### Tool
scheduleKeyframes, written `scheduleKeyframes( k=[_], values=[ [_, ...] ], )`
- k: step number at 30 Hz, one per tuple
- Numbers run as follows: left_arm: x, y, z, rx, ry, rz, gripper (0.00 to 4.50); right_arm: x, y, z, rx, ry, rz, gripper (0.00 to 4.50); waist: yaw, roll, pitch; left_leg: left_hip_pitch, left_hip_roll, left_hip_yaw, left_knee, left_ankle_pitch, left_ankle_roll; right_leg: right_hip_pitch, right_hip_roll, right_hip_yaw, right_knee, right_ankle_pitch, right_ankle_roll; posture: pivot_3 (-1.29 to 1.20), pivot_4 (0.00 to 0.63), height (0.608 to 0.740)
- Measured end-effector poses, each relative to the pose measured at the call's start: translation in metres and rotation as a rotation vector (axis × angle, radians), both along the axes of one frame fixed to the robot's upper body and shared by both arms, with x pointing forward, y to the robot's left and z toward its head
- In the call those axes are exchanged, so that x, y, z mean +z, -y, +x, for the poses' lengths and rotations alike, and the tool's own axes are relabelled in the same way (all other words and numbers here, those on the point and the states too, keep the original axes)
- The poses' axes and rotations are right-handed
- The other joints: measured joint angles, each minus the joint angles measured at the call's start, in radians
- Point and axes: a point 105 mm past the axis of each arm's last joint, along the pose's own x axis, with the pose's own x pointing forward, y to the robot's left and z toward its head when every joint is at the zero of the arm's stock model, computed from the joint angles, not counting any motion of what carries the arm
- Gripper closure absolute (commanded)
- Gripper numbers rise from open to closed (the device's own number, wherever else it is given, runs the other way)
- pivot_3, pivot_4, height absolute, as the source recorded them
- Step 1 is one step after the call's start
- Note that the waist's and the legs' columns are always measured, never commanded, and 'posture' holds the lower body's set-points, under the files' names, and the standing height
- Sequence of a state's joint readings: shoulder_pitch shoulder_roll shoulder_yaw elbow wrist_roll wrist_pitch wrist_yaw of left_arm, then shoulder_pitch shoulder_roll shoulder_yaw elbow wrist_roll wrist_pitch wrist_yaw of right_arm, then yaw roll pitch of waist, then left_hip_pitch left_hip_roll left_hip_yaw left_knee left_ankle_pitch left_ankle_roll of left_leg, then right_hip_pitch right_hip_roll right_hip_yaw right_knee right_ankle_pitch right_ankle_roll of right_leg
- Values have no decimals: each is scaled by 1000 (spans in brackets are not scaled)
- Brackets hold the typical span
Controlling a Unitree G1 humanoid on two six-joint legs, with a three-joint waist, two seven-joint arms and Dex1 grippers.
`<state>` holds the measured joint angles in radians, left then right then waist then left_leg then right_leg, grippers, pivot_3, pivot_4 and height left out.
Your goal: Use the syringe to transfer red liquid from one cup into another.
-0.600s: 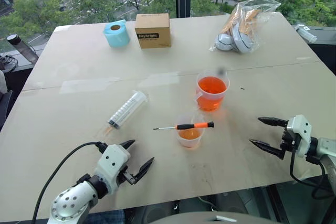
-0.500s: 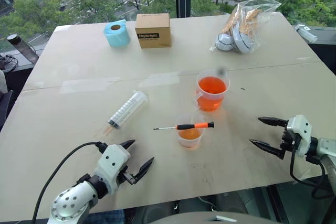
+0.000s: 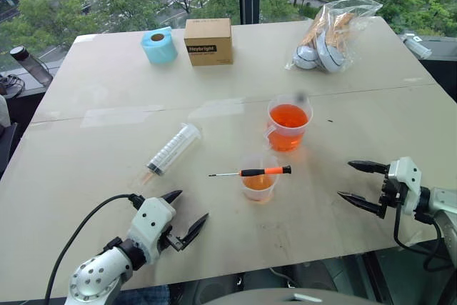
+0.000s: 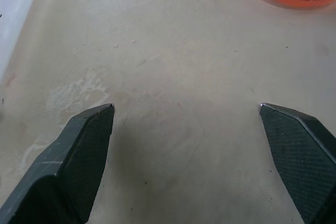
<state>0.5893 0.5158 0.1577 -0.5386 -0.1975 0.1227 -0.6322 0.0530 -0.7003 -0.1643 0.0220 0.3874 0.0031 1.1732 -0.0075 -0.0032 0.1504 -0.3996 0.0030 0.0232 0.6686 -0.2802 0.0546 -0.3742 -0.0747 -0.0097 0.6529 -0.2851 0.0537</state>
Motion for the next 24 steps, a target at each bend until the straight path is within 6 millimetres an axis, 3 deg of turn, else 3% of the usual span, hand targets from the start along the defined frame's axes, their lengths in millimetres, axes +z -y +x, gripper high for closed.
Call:
scheduleKeyframes(
  k=[8,11,16,19,24],
  values=[
    [1,-1,1,6,7,8,0,3,-1,0,24,-8,-1,20,0,0,0,0,0,0,0,0,0,0,0,0,0,0,0,0,150,740],
    [3,-2,1,3,11,11,0,21,-9,-4,123,1,-50,20,-2,0,0,0,0,0,0,0,0,0,0,0,1,0,0,0,150,740],
    [21,-2,-3,-76,29,-20,0,75,-45,-4,273,66,-17,20,-3,0,0,1,0,0,0,0,0,0,0,0,2,0,0,0,150,740],
    [27,-4,-7,-125,12,-23,0,95,-68,-6,344,78,-30,20,-3,0,0,0,0,0,0,0,0,-1,0,0,1,0,0,0,150,740],
    [61,4,-9,-245,59,-60,0,124,-114,-3,406,95,-20,20,-3,-2,0,0,0,-1,0,0,0,-3,-1,0,2,0,0,0,150,740]
  ],
)
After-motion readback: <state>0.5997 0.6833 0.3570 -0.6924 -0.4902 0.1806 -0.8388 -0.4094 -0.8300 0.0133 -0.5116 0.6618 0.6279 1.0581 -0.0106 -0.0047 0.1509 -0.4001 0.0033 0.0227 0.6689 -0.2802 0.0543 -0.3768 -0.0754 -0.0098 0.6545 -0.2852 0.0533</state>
